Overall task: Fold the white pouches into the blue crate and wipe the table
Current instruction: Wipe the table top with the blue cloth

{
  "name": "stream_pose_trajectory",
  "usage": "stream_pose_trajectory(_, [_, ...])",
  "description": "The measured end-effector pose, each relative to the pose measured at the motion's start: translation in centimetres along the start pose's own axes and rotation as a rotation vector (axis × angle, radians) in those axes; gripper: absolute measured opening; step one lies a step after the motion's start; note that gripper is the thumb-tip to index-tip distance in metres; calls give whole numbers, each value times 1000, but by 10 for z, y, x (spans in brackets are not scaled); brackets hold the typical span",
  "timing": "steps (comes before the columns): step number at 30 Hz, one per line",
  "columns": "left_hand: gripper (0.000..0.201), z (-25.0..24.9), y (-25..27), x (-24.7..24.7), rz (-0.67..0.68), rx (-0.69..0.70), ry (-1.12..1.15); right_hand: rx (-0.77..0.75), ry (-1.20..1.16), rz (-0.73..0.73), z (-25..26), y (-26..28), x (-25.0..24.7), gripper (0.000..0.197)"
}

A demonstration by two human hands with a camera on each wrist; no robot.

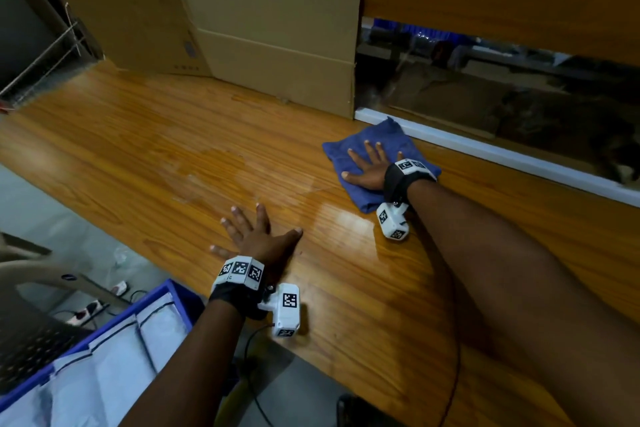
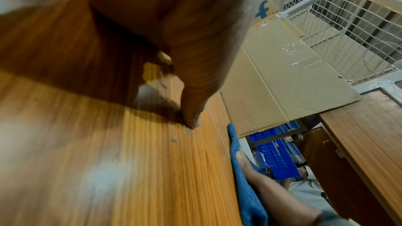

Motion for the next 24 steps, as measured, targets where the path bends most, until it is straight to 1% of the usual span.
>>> stream_pose_trajectory(4, [117, 1, 1, 0, 6, 14, -14, 127, -45, -27, -32, 43, 5, 82])
stream_pose_trajectory(6, [117, 2, 2, -2, 12, 23, -18, 204, -99, -57, -53, 60, 16, 88])
stream_pose_trajectory(8, [116, 3, 4, -5, 21, 36, -19, 333, -167, -132, -70, 81, 26, 96])
stream_pose_trajectory(9, [115, 4, 5, -6, 24, 46, -17, 400, -189, -174, -75, 94, 29, 93])
stream_pose_trajectory(10, [115, 5, 6, -7, 26, 57, -17, 450, -208, -185, -78, 104, 36, 89])
stream_pose_trajectory(11, [114, 6, 7, -7, 30, 67, -18, 467, -217, -177, -79, 111, 44, 87])
stream_pose_trajectory(13, [113, 9, 8, -7, 23, 89, -35, 425, -229, -156, -68, 124, 54, 96])
stream_pose_trajectory(14, [113, 11, 7, -7, 20, 103, -45, 386, -205, -143, -60, 128, 59, 103])
stream_pose_trajectory(15, [113, 13, 7, -7, 23, 118, -48, 338, -179, -115, -48, 133, 65, 105])
stream_pose_trajectory(17, [113, 17, 5, -8, 35, 154, -48, 225, -144, -69, -13, 147, 80, 97])
stream_pose_trajectory(18, [113, 20, 5, -7, 38, 175, -55, 174, -108, -78, 10, 157, 87, 90])
stream_pose_trajectory(20, [111, 27, 2, -6, 30, 222, -82, 88, 10, -273, 52, 178, 98, 77])
stream_pose_trajectory(21, [109, 30, 1, -5, 24, 246, -100, 41, 58, -313, 65, 186, 104, 78])
stream_pose_trajectory(22, [107, 35, -1, -3, 15, 271, -124, 4, 63, -240, 78, 196, 109, 84])
stream_pose_trajectory(23, [105, 39, -2, -1, 4, 298, -148, -22, 57, -125, 83, 204, 119, 93])
stream_pose_trajectory(24, [105, 44, -3, 0, -1, 325, -165, -41, 55, -50, 87, 214, 126, 103])
Point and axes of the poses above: each hand's wrist, its own y-axis away from the middle knuckle, its own x-axis out of the palm, z = x × y, the point moved 4 cm from there along -y, towards the middle knuckle, and after that the axes turned 12 degrees about -x, right-handed, at the moved point
